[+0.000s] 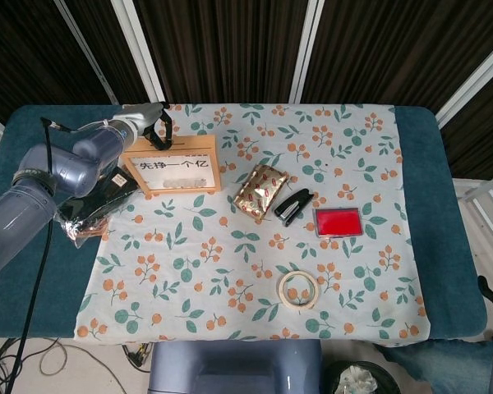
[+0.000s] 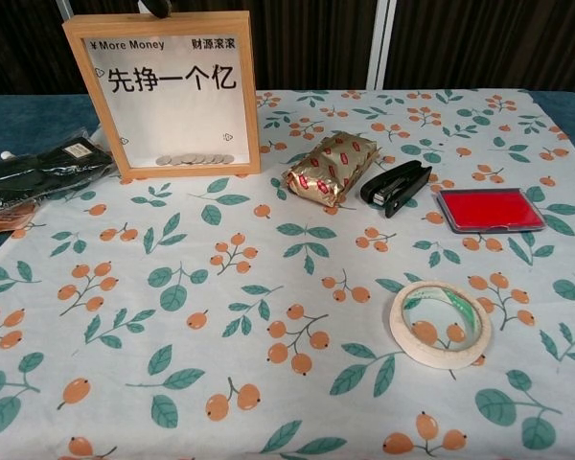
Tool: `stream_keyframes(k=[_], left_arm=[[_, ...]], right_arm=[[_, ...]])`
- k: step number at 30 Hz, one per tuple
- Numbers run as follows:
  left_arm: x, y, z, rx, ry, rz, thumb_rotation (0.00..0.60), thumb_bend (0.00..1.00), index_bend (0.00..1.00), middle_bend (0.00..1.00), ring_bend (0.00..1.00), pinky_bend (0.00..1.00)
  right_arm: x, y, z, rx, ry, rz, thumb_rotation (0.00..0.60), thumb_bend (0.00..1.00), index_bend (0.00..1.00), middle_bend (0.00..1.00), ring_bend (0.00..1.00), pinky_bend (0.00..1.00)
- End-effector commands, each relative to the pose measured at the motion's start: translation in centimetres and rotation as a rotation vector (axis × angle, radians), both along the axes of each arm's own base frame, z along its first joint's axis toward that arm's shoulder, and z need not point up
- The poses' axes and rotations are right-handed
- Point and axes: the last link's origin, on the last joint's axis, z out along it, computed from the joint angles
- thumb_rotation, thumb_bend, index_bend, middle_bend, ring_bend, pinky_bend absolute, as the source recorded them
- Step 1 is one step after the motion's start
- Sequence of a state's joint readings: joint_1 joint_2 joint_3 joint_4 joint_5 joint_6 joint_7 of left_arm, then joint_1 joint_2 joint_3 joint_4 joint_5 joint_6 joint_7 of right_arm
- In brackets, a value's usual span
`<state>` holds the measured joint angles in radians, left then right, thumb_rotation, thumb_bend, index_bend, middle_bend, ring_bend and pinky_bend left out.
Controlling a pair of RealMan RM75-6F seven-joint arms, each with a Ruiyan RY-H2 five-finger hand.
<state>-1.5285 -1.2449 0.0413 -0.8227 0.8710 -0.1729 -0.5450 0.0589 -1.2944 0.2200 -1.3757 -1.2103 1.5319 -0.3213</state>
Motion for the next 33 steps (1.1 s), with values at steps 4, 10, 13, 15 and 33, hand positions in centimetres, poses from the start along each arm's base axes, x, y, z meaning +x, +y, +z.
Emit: stream_keyframes(k=[4, 10, 13, 15, 33], left_arm=[[0.1, -0.1, 0.0, -0.006, 0.007, -0.002, 0.600, 0.63, 0.59, 0.00, 0.00, 0.00], [0.2, -0.1, -0.1, -0.013, 0.017, -0.007, 0.600, 0.63, 0.58, 0.00, 0.00, 0.00], [0.3, -0.1, -0.2, -0.016, 0.024, -0.011, 0.600, 0.63, 0.57, 0.00, 0.00, 0.00], [0.4, -0.2, -0.2, -0.017, 0.026, -0.014, 0.600, 0.62, 0.56, 0.00, 0.00, 0.00], [1.1, 0.0, 0.1, 0.000, 0.029, -0.049, 0.600, 0.54, 0.54, 0.00, 0.00, 0.00]], right_arm=[[0.0, 0.0, 0.0, -0.001, 0.002, -0.001, 0.600, 0.30, 0.00, 0.00, 0.00, 0.00], [0.0, -0.1, 0.0, -0.004, 0.003, -0.004, 0.600, 0.30, 0.00, 0.00, 0.00, 0.00], [0.0, -0.1, 0.1, -0.006, 0.004, -0.006, 0.600, 0.30, 0.00, 0.00, 0.00, 0.00], [0.0, -0.1, 0.1, -0.006, 0.004, -0.007, 0.600, 0.30, 0.00, 0.00, 0.00, 0.00], [0.1, -0.1, 0.3, -0.016, 0.007, -0.005, 0.600, 0.30, 0.00, 0.00, 0.00, 0.00]])
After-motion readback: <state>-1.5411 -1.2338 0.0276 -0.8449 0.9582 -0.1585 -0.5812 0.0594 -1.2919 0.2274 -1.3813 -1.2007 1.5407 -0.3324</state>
